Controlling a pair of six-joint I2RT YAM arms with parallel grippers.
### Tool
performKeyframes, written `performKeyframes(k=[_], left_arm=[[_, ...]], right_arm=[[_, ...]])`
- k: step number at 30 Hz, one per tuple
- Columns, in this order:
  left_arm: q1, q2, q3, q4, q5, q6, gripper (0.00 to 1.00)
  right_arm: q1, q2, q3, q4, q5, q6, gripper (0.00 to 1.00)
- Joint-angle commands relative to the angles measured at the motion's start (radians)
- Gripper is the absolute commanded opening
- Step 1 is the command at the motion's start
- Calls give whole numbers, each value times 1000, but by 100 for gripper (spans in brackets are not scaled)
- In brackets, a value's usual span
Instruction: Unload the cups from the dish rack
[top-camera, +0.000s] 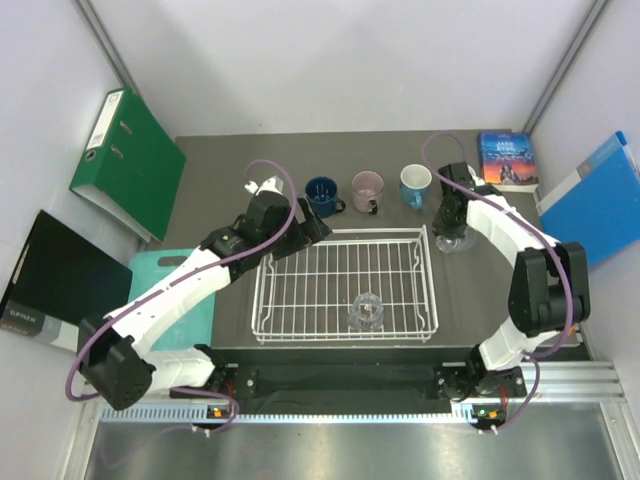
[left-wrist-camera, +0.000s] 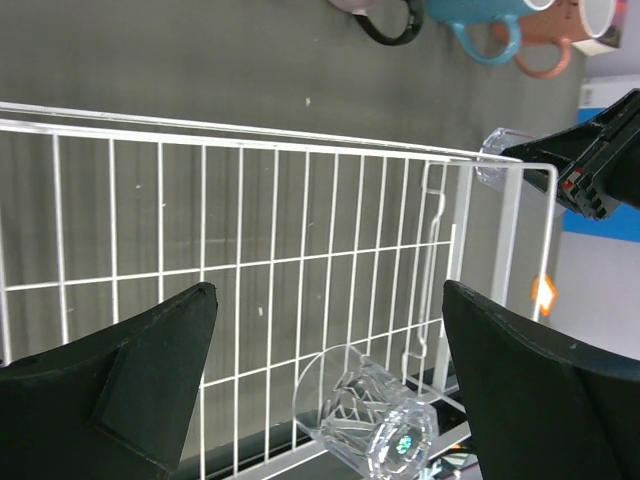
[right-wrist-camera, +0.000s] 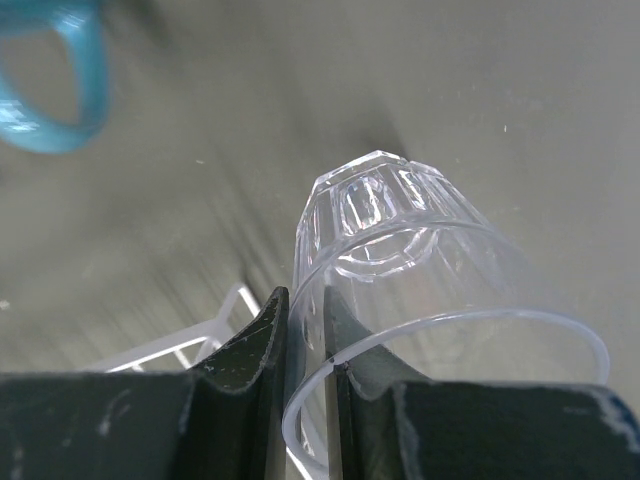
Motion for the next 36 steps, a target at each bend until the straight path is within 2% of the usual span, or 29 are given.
performKeyframes(k=[1,8,9,10,12,13,15,19,22,30,32,34,35,36], left_arm=[[1,13,50,-71,-32,45,99],[1,11,21,-62,-14,39,99],[1,13,18,-57,-10,39,99],[1,16,18,-57,-9,41,99],[1,17,21,-62,0,45,99],[1,14,19,-62,2,48,99],[-1,11,16,-59,2,50,99],[-1,-9,8,-45,2,53,99],[-1,-13,10,-40,2,60,99],[-13,-33,16,-42,-23,120,99],[-36,-32,22,-51,-46,151,99],[-117,-21,45,-81,-96,175,99],[-160,-16,56,-95,-181,189,99],[-254,2,80,-110,-235,211,99]], right_arm=[[-9,46,60,-28,23,46,0],[-9,84,48,-48,29,54,0],[-9,95,49,-48,25,49,3],[-9,95,51,-44,22,46,13],[-9,72,39,-24,14,38,23],[-7,59,31,-13,11,29,32],[-4,19,28,-5,11,23,39],[3,-33,69,-19,9,0,64],[14,-79,127,-37,-10,-12,76],[46,-342,224,-7,-49,-34,96],[48,-420,223,-7,-55,-43,98],[54,-478,188,2,-84,-63,100],[56,-545,163,16,-95,-71,100],[57,-578,117,34,-104,-84,100]])
